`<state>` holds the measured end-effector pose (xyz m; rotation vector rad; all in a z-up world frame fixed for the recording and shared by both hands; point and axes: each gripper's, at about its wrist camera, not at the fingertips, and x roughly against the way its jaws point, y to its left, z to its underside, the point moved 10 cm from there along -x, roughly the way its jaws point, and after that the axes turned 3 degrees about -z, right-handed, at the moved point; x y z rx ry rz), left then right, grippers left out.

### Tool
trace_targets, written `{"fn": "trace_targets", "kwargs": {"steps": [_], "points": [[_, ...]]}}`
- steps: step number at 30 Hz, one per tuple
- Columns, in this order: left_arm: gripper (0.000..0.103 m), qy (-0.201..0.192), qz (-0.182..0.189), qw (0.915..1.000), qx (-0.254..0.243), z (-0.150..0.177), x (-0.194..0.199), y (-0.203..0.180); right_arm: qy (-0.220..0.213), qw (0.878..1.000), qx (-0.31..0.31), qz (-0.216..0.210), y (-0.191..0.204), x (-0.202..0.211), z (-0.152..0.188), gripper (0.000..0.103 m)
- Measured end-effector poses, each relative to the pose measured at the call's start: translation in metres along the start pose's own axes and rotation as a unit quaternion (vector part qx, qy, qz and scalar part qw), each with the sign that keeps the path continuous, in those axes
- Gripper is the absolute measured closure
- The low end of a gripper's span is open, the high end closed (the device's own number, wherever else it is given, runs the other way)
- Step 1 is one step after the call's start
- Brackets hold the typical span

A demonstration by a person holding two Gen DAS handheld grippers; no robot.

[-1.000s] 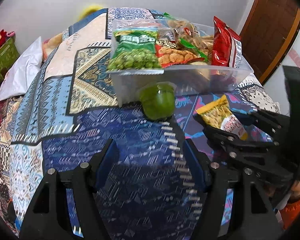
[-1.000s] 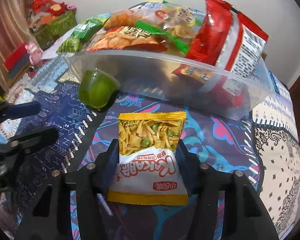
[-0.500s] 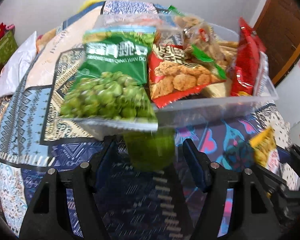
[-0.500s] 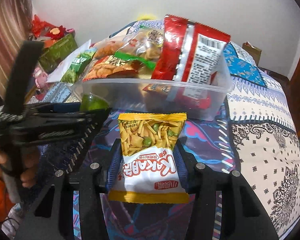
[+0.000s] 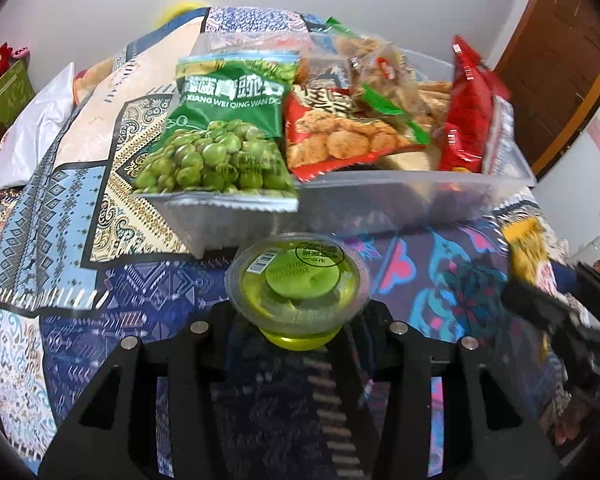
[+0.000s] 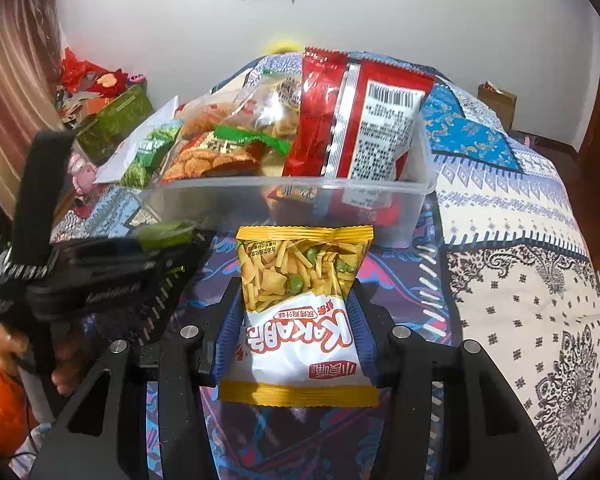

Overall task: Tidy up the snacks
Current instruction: 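Place the jelly cup and Kakabi bag into the clear box and release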

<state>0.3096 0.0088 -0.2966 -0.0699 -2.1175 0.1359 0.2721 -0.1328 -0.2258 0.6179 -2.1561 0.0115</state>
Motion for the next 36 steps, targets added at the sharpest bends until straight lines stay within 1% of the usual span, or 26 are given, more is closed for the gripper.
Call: {"fn": "trace_targets", "kwargs": {"steps": [4, 8, 12, 15, 18, 20, 23, 26, 32, 36], "points": [[0.058, -0.018, 0.003, 0.9998, -0.004, -0.001, 0.022, -0.005, -0.011, 1.000, -0.001, 0.000, -0.001, 0.007, -0.010, 0.056], [0.057, -0.044, 0.009, 0.9989, -0.012, -0.010, 0.051, -0.012, -0.031, 1.000, 0.004, 0.003, 0.002, 0.017, -0.026, 0.056], [0.057, -0.077, 0.008, 0.9969, -0.013, -0.030, 0.076, -0.013, -0.051, 0.999, 0.010, 0.004, 0.006, 0.024, -0.046, 0.056], [0.057, -0.096, 0.012, 0.9953, -0.008, -0.049, 0.087, -0.012, -0.069, 0.998, 0.014, 0.005, 0.009, 0.027, -0.066, 0.056], [0.057, -0.107, 0.015, 0.9942, -0.004, -0.066, 0.092, -0.011, -0.081, 0.997, 0.012, -0.004, 0.012, 0.026, -0.085, 0.056], [0.057, -0.112, 0.018, 0.9936, -0.002, -0.081, 0.090, -0.010, -0.086, 0.996, 0.011, -0.010, 0.015, 0.022, -0.096, 0.056], [0.057, -0.121, 0.009, 0.9927, 0.005, -0.098, 0.086, -0.007, -0.089, 0.996, 0.015, -0.011, 0.019, 0.013, -0.110, 0.056], [0.057, -0.121, 0.007, 0.9925, 0.012, -0.107, 0.078, -0.004, -0.079, 0.997, 0.020, -0.010, 0.021, -0.004, -0.118, 0.056], [0.057, -0.095, 0.022, 0.9952, 0.013, -0.116, 0.052, -0.005, -0.053, 0.998, 0.028, -0.007, 0.020, -0.030, -0.119, 0.056], [0.058, -0.080, 0.015, 0.9965, 0.019, -0.116, 0.034, -0.003, -0.049, 0.998, 0.040, -0.003, 0.017, -0.035, -0.116, 0.056]]}}
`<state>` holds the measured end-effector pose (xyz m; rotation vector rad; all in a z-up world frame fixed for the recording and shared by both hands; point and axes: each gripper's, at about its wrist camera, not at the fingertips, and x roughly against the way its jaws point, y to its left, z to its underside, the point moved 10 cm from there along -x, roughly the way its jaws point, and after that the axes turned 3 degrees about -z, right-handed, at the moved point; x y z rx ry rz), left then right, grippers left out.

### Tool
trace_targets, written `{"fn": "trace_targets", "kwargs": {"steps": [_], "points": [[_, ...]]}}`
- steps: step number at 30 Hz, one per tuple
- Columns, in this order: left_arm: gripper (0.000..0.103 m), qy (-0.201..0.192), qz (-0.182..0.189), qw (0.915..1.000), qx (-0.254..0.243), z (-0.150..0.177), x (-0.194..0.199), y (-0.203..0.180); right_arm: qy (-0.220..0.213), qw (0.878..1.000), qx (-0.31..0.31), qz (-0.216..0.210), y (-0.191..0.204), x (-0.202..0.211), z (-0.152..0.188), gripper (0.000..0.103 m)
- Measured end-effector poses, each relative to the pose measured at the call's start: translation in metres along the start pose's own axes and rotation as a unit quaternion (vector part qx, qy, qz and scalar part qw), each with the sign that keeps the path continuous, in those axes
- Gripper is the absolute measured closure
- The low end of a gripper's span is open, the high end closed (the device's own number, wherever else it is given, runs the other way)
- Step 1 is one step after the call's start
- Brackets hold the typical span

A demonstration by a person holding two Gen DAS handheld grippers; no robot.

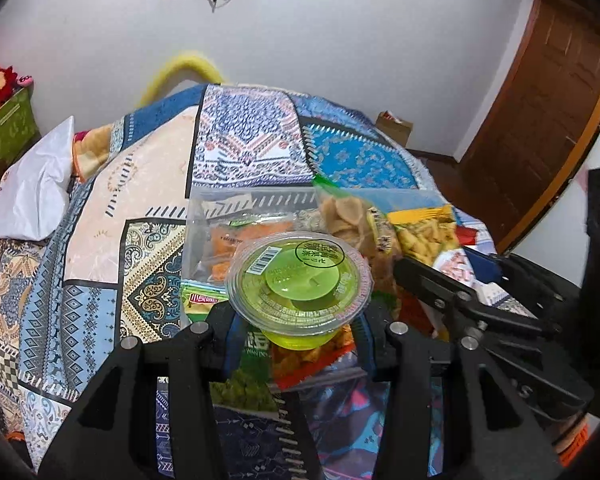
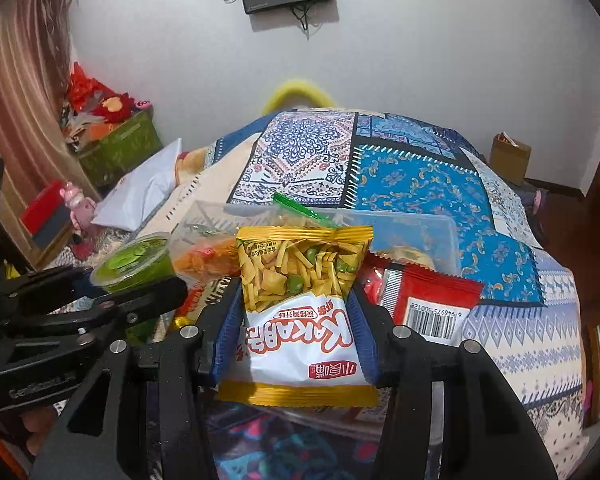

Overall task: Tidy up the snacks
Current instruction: 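Place the jelly cup and Kakabi bag into the clear box and release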

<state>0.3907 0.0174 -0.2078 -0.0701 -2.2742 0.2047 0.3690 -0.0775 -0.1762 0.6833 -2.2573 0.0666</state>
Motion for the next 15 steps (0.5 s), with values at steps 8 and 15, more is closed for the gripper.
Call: {"fn": "trace_targets", "kwargs": {"steps": [8, 15], "points": [[0.058, 0.022, 0.002, 0.9997, -0.004, 0.008, -0.018, -0.004, 0.014, 1.000, 0.019, 0.008, -0.005, -0.003, 0.007, 0.056], [0.057, 0.030, 0.008, 0.9995, -0.009, 0.009, -0.013, -0.006, 0.021, 1.000, 0.019, 0.005, -0.007, 0.003, 0.010, 0.043]]}}
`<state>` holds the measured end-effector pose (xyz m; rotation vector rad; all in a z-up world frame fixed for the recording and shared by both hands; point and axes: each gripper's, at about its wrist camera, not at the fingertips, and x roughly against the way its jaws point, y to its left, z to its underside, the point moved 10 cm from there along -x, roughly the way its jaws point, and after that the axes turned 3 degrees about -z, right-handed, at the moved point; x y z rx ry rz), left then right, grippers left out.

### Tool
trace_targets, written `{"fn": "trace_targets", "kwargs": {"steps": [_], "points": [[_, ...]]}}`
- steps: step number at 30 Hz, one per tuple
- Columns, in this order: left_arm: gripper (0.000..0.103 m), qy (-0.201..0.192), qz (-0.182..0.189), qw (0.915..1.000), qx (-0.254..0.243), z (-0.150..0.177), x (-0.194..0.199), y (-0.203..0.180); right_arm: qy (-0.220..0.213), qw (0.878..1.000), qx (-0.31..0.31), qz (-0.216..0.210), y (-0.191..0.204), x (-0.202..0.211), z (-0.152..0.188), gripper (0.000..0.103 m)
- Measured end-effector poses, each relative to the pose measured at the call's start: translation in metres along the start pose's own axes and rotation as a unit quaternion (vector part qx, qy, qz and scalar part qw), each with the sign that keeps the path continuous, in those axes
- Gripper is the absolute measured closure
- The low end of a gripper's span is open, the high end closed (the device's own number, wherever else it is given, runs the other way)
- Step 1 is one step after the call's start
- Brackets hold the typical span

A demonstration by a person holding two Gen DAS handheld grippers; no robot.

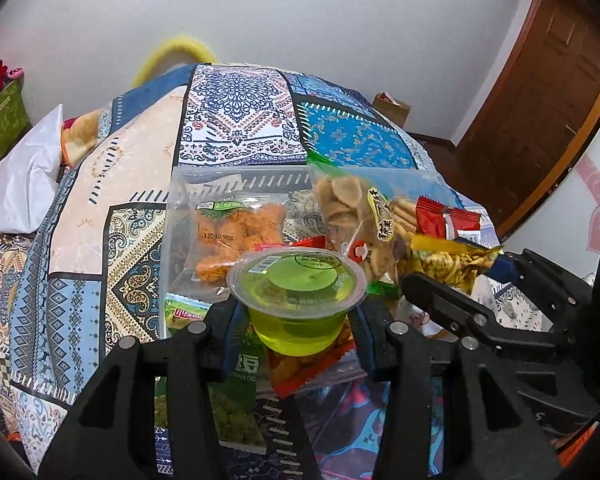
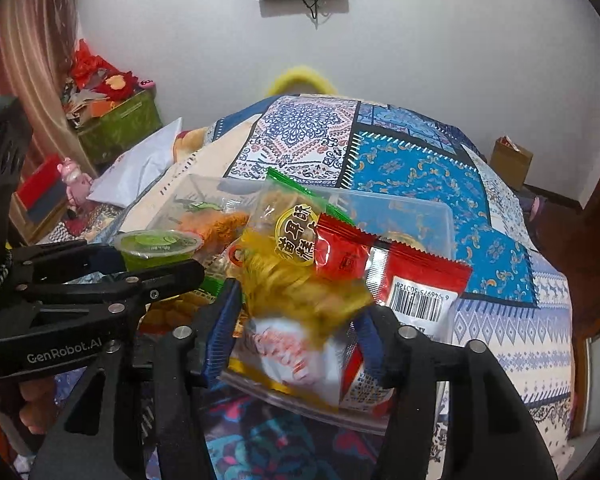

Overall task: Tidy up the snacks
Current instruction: 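Place the jelly cup and Kakabi bag into the clear box and release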

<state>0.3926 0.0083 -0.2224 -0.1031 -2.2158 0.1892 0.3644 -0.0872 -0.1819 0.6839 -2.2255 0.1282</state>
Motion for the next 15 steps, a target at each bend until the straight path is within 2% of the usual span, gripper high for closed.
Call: {"fn": "trace_targets", "kwargs": {"steps": [1, 7, 15], "points": [[0.057, 0.001, 0.001, 1.0000, -0.001, 0.000, 0.001, 0.000, -0.005, 1.000, 0.000, 0.003, -0.001, 0.002, 0.000, 0.040], [0.057, 0.003, 0.014, 0.9999, -0.005, 0.004, 0.008, -0.008, -0.002, 1.000, 0.001, 0.002, -0.001, 0.012, 0.006, 0.040], [0.055, -0.005, 0.023, 0.9995, -0.022, 0.005, 0.030, -0.022, -0.029, 0.999, 0.011, 0.009, 0.004, 0.049, 0.001, 0.040]]}}
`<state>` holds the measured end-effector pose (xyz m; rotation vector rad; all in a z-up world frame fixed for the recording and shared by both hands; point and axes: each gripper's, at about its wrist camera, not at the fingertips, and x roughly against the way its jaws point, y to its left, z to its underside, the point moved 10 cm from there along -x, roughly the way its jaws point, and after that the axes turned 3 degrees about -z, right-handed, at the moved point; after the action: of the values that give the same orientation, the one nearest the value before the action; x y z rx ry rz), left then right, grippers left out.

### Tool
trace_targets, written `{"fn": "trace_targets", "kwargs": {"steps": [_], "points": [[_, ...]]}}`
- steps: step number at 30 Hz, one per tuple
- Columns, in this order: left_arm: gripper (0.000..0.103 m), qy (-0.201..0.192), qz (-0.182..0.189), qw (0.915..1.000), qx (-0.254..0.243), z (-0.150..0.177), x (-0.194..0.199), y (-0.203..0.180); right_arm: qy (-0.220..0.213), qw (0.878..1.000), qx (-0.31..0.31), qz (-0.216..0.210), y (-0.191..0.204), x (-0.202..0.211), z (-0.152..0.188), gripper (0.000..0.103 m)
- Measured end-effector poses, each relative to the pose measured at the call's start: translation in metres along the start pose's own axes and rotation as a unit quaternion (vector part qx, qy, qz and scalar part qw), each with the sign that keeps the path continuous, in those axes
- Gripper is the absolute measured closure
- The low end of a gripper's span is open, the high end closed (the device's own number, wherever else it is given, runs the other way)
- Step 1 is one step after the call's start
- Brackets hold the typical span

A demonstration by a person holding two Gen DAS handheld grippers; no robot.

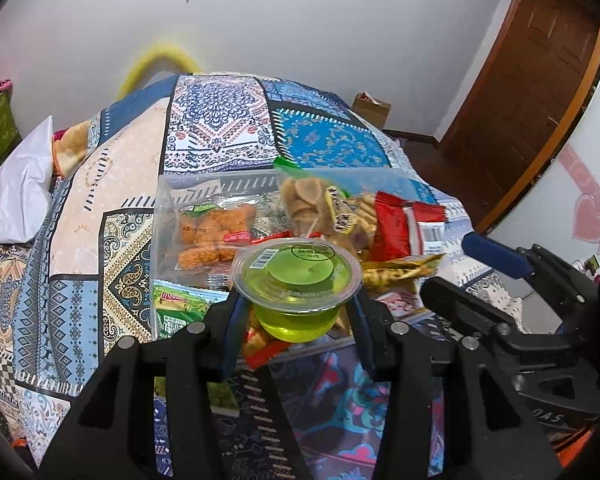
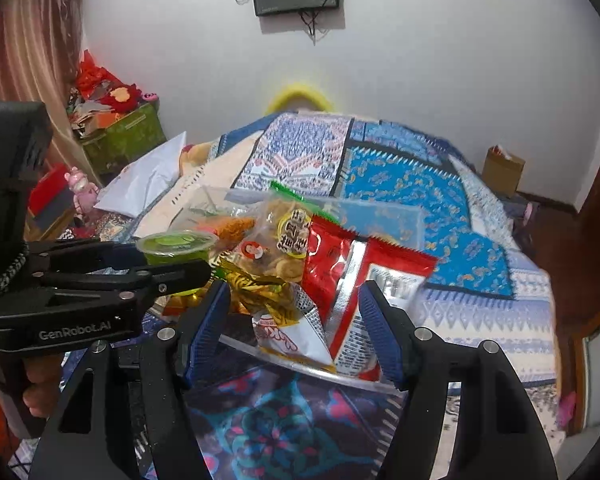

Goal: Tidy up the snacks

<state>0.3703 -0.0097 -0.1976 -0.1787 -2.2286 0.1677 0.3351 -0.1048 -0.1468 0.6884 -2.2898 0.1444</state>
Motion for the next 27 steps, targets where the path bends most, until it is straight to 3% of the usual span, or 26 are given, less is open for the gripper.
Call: {"fn": "trace_targets", "kwargs": {"steps": [8, 15, 22, 27], "points": [[0.054, -0.019, -0.019, 0.9996, -0.003, -0.029, -0.003, -0.003, -0.022, 1.000, -0.009, 0.004, -0.003, 0.023, 0.000, 0.039], [0.054, -0.054, -0.044, 0.9972, -0.027, -0.027, 0.016, -0.006, -0.018, 1.000, -0.014, 0.011, -0.011, 0.028, 0.009, 0.039], [0.053, -0.133, -0.053, 0.9886, -0.047, -0.015, 0.093, -0.016, -0.061, 0.998, -0.015, 0.006, 0.000, 0.069, -0.004, 0.039], [0.043, -0.199, -0.048, 0.9779, -0.040, -0.005, 0.161, -0.022, -0.111, 0.994, -0.016, -0.003, 0.016, 0.119, -0.015, 0.039]]}}
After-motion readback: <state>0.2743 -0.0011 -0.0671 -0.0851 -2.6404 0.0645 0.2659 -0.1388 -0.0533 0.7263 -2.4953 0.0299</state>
